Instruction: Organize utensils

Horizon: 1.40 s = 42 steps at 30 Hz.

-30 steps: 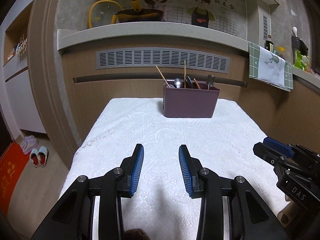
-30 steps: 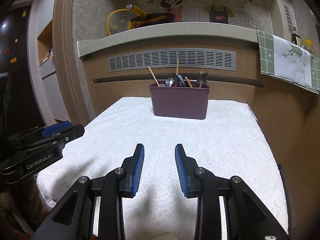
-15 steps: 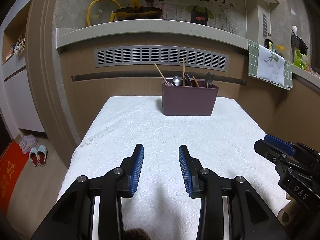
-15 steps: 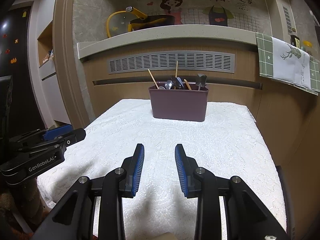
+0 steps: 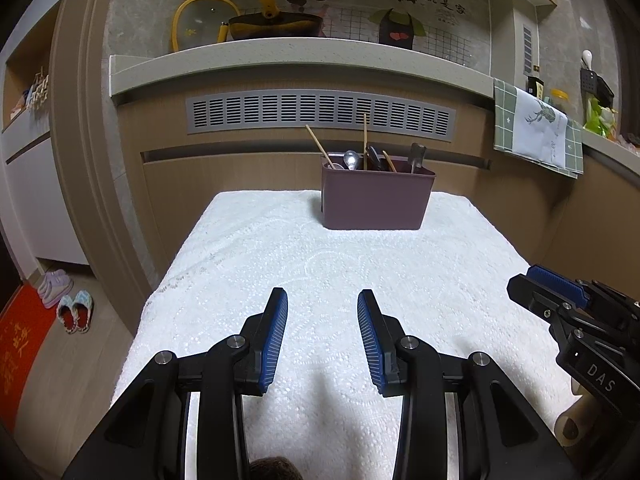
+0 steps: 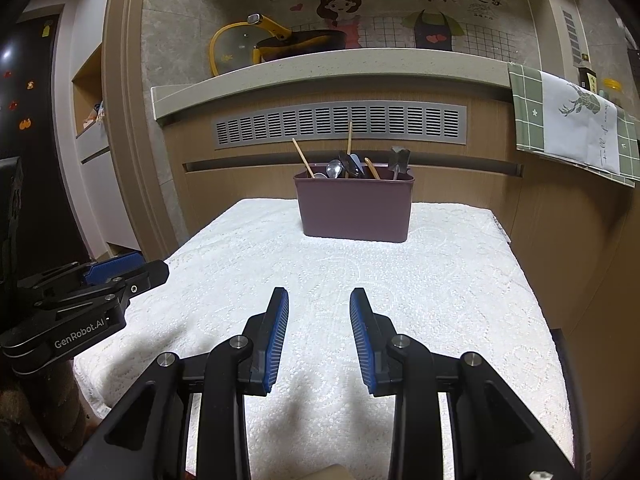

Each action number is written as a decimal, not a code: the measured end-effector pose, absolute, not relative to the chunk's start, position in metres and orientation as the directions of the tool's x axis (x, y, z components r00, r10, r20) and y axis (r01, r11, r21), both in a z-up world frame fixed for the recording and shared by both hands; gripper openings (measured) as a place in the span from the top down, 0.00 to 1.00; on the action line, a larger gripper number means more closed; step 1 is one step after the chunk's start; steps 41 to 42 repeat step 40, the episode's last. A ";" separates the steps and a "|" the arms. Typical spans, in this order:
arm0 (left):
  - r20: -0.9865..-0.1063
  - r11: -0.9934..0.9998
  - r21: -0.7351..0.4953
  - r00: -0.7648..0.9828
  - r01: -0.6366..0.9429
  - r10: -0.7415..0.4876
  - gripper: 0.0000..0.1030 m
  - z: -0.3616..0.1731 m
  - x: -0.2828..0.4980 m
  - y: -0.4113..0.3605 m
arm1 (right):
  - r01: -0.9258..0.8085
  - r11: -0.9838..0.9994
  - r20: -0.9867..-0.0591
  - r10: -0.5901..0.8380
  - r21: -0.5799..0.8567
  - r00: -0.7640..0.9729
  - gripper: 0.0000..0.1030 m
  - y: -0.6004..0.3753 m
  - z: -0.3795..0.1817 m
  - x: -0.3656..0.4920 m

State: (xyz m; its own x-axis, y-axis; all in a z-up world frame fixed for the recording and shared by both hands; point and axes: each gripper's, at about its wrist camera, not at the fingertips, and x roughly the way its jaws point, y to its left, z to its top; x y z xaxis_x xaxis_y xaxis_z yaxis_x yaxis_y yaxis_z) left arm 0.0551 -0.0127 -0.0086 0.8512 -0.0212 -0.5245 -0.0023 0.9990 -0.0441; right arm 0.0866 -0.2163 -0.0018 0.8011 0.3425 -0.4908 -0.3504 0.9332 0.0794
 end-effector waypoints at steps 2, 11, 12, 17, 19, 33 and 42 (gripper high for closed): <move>-0.524 0.999 -0.044 0.851 -0.001 -0.023 0.63 -0.009 0.055 -0.013 | -0.348 0.934 -0.491 0.341 0.080 0.802 0.71 -0.217 -0.002 0.087; -0.528 0.999 -0.045 0.849 0.006 -0.029 0.63 -0.010 0.055 -0.014 | -0.338 0.938 -0.490 0.333 0.081 0.806 0.71 -0.217 -0.002 0.088; -0.529 0.999 -0.045 0.848 0.008 -0.031 0.63 -0.010 0.055 -0.013 | -0.336 0.938 -0.490 0.332 0.082 0.806 0.71 -0.217 -0.002 0.087; -0.536 0.999 -0.047 0.843 0.012 -0.036 0.63 -0.012 0.057 -0.011 | -0.333 0.939 -0.491 0.330 0.083 0.806 0.71 -0.217 -0.002 0.088; -0.539 0.999 -0.049 0.841 0.014 -0.038 0.63 -0.013 0.058 -0.010 | -0.334 0.939 -0.492 0.330 0.083 0.806 0.71 -0.217 -0.002 0.088; -0.554 0.998 -0.059 0.831 0.017 -0.047 0.63 -0.016 0.061 -0.007 | -0.319 0.944 -0.485 0.315 0.077 0.816 0.71 -0.218 0.001 0.087; -0.571 0.995 -0.099 0.818 0.016 -0.070 0.63 -0.021 0.065 0.000 | -0.312 0.948 -0.482 0.301 0.060 0.823 0.71 -0.217 0.002 0.090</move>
